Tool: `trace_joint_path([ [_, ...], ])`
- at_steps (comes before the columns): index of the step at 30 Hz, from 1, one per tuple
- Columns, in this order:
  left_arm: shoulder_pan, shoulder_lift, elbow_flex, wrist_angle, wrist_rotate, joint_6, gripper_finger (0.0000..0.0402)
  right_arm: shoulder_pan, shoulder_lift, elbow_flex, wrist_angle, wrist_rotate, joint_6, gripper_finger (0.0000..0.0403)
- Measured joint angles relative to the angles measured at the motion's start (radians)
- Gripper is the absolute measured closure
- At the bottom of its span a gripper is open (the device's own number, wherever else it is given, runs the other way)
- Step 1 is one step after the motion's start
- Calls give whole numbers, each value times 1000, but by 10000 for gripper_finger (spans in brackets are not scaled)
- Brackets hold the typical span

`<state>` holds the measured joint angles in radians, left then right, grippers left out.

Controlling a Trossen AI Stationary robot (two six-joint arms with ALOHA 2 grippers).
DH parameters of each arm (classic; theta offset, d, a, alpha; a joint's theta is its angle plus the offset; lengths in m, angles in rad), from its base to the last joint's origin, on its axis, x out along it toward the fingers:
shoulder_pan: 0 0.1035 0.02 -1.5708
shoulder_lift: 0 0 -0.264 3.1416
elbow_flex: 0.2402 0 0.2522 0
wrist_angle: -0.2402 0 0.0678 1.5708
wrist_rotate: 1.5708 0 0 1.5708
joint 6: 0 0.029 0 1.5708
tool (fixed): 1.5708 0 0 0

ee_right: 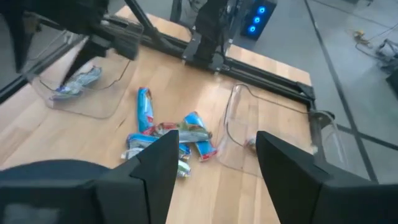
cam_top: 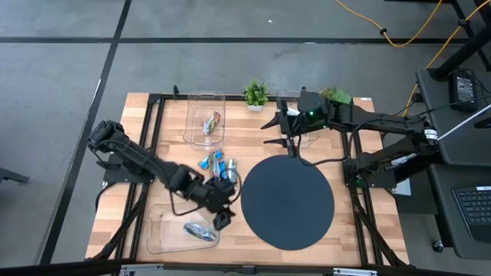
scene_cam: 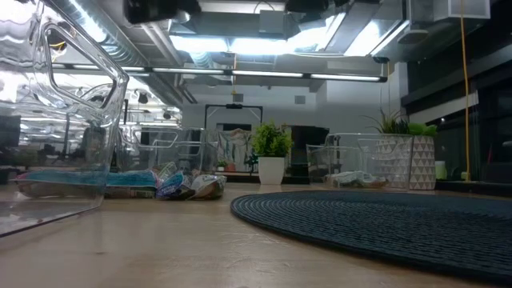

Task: Pick and place Granola Bars by type
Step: Put the blue granola bar into the bottom transparent bin

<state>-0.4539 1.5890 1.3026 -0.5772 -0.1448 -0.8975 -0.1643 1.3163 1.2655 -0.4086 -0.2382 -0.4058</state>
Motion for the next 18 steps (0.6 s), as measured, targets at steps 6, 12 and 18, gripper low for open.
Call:
trace_joint_path([
  [6,144,0,7,-141,115,28,191,-14,0,0,-26,0,-46,186],
  [12,269,0,-26,-194,142,100,186,-37,0,0,-32,-1,-48,186],
  [18,366,0,-81,-183,82,114,190,-58,0,0,-33,-7,-48,186],
])
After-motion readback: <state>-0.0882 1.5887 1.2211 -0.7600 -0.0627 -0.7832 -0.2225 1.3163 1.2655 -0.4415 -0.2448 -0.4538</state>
